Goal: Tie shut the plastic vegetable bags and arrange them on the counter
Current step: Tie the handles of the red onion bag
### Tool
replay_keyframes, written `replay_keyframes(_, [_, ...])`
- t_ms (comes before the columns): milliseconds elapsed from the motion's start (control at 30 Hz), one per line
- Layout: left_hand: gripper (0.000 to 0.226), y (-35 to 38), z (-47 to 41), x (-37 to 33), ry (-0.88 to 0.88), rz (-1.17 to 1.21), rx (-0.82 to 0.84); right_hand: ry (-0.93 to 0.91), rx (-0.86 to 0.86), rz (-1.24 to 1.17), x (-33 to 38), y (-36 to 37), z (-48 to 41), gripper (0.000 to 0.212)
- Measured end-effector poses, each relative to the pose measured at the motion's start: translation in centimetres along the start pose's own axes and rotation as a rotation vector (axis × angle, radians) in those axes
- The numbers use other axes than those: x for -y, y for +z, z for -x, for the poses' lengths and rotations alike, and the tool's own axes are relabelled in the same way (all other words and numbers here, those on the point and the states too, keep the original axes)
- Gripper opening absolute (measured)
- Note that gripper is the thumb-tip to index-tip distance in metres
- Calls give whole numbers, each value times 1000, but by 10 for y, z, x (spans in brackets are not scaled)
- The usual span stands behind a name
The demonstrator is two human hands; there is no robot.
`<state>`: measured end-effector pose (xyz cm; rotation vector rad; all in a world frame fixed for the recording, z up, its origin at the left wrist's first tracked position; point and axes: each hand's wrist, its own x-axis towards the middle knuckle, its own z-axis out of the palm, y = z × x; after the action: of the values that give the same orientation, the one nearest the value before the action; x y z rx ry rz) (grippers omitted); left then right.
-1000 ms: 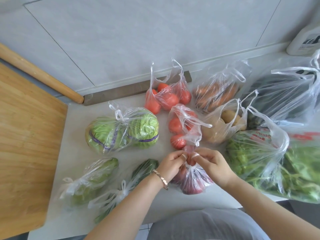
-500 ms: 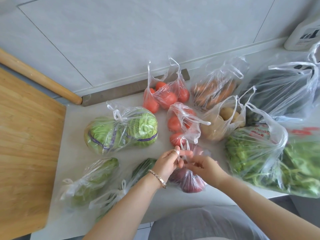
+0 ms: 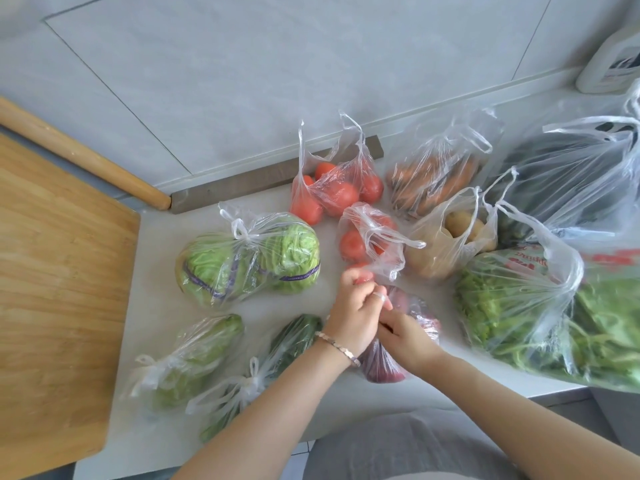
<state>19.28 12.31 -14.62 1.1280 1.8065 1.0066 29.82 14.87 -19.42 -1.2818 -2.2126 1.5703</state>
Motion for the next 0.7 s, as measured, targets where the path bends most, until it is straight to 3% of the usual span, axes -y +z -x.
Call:
replay_keyframes(133, [10,0,-9,-9,-301,310,103,-31,-22,-14,-3,1,4,41])
replay_keyframes(200, [27,-4,-12,-1,-381,263,119,55,-67,-121,-3,2,3,46])
replay_keyframes(300, [31,-12,-6,14,-267,-166,237,183,-74,-299,-6,-1,3,47])
replay_keyframes(400, [26,-8,3,31,-78,-407,243,222,-76,-415,-9,-5,4,38])
replay_keyframes(500, [26,-3,5,41,25,-478,212,222,-165,-591,-12,-6,6,25])
replay_keyframes(700, [22,-10,9,48,25,-420,141,261,-247,-602,-12,-6,1,24])
